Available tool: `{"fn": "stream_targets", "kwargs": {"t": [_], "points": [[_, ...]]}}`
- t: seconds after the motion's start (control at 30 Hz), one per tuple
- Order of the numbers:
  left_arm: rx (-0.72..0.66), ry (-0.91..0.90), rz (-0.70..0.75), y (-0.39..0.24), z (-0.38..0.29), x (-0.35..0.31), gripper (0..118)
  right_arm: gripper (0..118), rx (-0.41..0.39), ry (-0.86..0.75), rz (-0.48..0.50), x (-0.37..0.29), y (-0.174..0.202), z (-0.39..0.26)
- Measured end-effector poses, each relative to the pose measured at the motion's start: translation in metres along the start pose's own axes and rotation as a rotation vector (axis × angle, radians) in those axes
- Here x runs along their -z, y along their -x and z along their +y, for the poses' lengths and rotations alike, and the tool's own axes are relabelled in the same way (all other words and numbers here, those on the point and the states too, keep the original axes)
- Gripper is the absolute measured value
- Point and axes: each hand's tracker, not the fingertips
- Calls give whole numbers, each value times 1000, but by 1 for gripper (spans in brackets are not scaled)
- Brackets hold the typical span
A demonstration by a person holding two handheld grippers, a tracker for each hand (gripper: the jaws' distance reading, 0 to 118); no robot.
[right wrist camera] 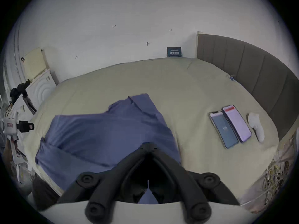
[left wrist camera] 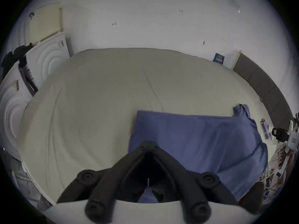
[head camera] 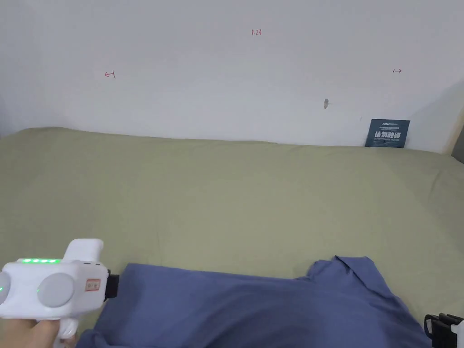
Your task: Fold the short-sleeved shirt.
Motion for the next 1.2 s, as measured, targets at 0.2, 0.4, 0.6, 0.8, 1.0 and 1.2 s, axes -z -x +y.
{"fn": "stream_targets", "kwargs": {"t": [0.2,0.4,0.6,0.8,1.0,1.2], "points": [[73,134,97,-3,33,95,112,0,-17,26,-10,38,-1,10],[43,162,117,4,37,137,112,0,-24,68,-24,66,-14,10],[39,178,78,-11,34,116,26,0,-64,112,-49,89,-22,20],[53,165,41,-14,36,101,4,67,-93,159,-49,120,-25,47],[65,175,45,-18,34,107,4,111,-129,262,-67,158,-26,61],[42,167,40,-12,32,112,4,44,-155,274,-105,180,-29,57]]}}
